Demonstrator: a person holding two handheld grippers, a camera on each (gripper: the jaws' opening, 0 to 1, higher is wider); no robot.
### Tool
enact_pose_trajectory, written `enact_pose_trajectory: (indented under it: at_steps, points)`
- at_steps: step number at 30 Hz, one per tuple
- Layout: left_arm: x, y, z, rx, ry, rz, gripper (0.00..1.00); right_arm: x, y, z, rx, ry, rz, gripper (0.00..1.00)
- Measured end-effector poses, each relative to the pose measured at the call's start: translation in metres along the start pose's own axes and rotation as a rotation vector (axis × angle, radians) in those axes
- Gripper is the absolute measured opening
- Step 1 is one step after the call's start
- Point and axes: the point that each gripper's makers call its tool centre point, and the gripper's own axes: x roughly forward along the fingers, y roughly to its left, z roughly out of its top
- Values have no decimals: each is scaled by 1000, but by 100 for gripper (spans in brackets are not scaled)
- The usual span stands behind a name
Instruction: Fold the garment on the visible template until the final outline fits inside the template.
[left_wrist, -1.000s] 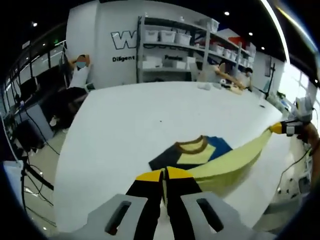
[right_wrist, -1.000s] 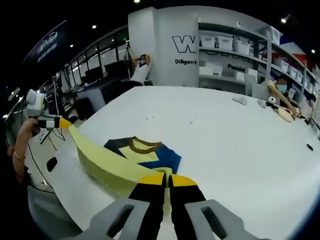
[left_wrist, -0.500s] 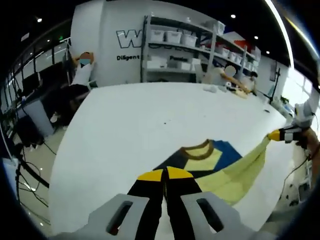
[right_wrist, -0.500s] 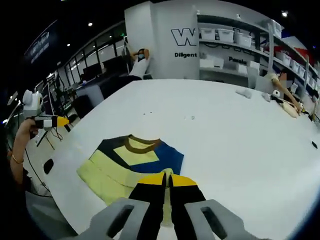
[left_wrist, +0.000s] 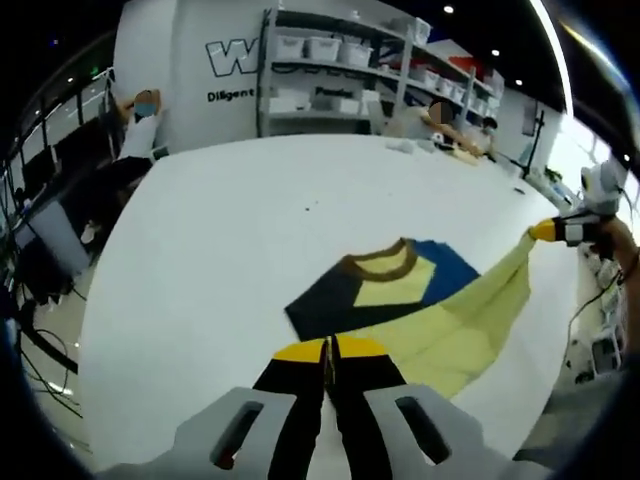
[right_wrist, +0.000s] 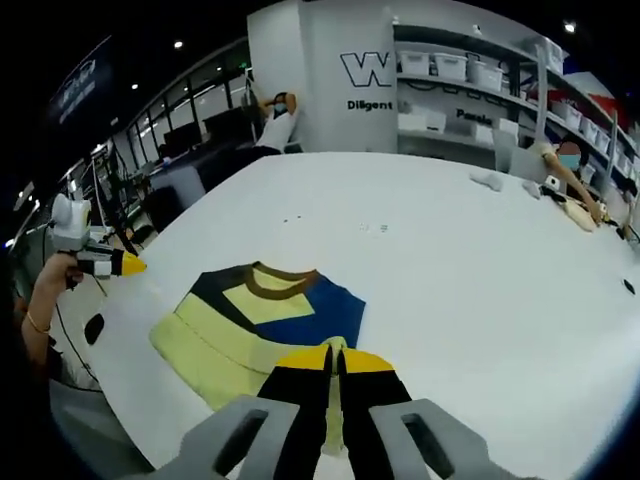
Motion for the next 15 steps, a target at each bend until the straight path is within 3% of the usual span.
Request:
enact_pose_trajectory:
  at_steps: [15]
  points:
    - [34,-22,-35,70,57,-99,38,9,0,-12,2,26,12,0]
